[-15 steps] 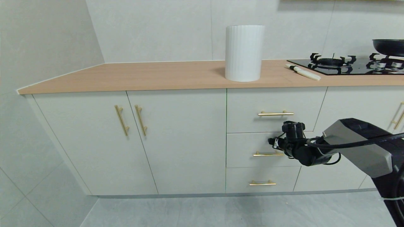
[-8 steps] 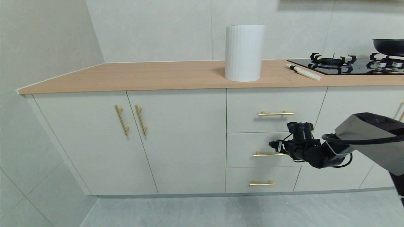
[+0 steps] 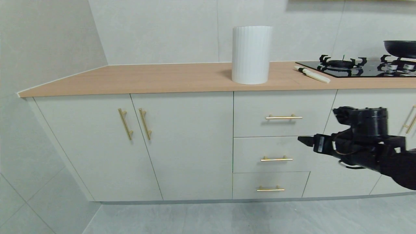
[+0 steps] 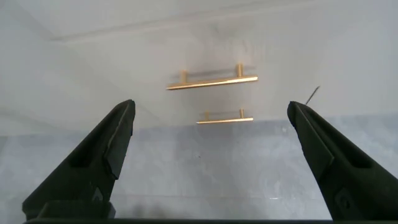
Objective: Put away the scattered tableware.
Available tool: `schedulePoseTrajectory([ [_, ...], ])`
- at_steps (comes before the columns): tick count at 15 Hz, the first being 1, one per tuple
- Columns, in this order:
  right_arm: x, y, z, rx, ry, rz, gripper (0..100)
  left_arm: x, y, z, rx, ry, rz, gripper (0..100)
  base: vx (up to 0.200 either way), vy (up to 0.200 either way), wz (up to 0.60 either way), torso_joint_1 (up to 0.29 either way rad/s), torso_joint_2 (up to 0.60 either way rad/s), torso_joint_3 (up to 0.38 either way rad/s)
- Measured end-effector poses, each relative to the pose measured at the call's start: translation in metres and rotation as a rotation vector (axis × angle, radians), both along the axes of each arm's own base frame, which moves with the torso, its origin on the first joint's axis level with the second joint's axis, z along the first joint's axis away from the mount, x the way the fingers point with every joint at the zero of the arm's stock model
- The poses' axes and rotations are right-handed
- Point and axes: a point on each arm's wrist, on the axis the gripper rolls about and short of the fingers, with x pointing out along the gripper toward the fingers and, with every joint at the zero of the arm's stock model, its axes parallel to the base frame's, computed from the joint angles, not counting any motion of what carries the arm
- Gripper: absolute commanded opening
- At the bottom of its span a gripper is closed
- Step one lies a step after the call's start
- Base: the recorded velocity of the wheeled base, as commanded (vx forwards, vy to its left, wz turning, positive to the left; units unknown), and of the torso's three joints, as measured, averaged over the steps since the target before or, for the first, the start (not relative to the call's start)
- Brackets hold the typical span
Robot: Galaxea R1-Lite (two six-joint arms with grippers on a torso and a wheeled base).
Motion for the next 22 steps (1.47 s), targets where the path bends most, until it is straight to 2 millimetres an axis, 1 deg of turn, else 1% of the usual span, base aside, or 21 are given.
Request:
schedulePoseTrajectory([
  [1, -0.025, -0.005, 0.018, -0.008, -0.053, -0.014, 100, 0.0, 0.0, 0.0, 0.0, 0.0, 0.0, 100, 0.0, 0.0, 0.0, 0.0, 0.0, 0.0],
  [2, -0.05, -0.011, 0.03, -0.023, -0.094, -0.036, 100, 0.0, 0.0, 0.0, 0.0, 0.0, 0.0, 100, 0.0, 0.0, 0.0, 0.0, 0.0, 0.0],
  [4, -0.103, -0.024, 0.047, -0.064, -0.184, -0.079, 100, 0.0, 0.0, 0.0, 0.0, 0.0, 0.0, 100, 0.0, 0.0, 0.0, 0.0, 0.0, 0.0],
  [5, -0.129, -0.03, 0.051, -0.089, -0.224, -0.093, 100, 0.0, 0.0, 0.0, 0.0, 0.0, 0.0, 100, 0.0, 0.0, 0.0, 0.0, 0.0, 0.0],
  [6, -0.153, -0.037, 0.052, -0.119, -0.256, -0.105, 100, 0.0, 0.0, 0.0, -0.001, 0.0, 0.0, 100, 0.0, 0.0, 0.0, 0.0, 0.0, 0.0],
  [9, -0.217, -0.054, 0.044, -0.195, -0.293, -0.148, 100, 0.0, 0.0, 0.0, 0.0, 0.0, 0.0, 100, 0.0, 0.0, 0.0, 0.0, 0.0, 0.0],
  [10, -0.237, -0.058, 0.038, -0.213, -0.289, -0.162, 100, 0.0, 0.0, 0.0, 0.0, 0.0, 0.0, 100, 0.0, 0.0, 0.0, 0.0, 0.0, 0.0],
  [12, -0.27, -0.065, 0.025, -0.238, -0.291, -0.207, 100, 0.0, 0.0, 0.0, 0.0, 0.0, 0.0, 100, 0.0, 0.0, 0.0, 0.0, 0.0, 0.0],
  [14, -0.295, -0.068, 0.011, -0.253, -0.322, -0.257, 100, 0.0, 0.0, 0.0, 0.0, 0.0, 0.0, 100, 0.0, 0.0, 0.0, 0.0, 0.0, 0.0],
  [16, -0.312, -0.068, -0.006, -0.261, -0.364, -0.276, 100, 0.0, 0.0, 0.0, 0.0, 0.0, 0.0, 100, 0.0, 0.0, 0.0, 0.0, 0.0, 0.0],
  [19, -0.325, -0.067, -0.031, -0.256, -0.422, -0.263, 100, 0.0, 0.0, 0.0, 0.0, 0.0, 0.0, 100, 0.0, 0.0, 0.0, 0.0, 0.0, 0.0],
  [21, -0.329, -0.065, -0.04, -0.24, -0.46, -0.209, 100, 0.0, 0.0, 0.0, 0.0, 0.0, 0.0, 100, 0.0, 0.0, 0.0, 0.0, 0.0, 0.0],
  [22, -0.329, -0.064, -0.044, -0.229, -0.468, -0.146, 100, 0.0, 0.0, 0.0, 0.0, 0.0, 0.0, 100, 0.0, 0.0, 0.0, 0.0, 0.0, 0.0],
])
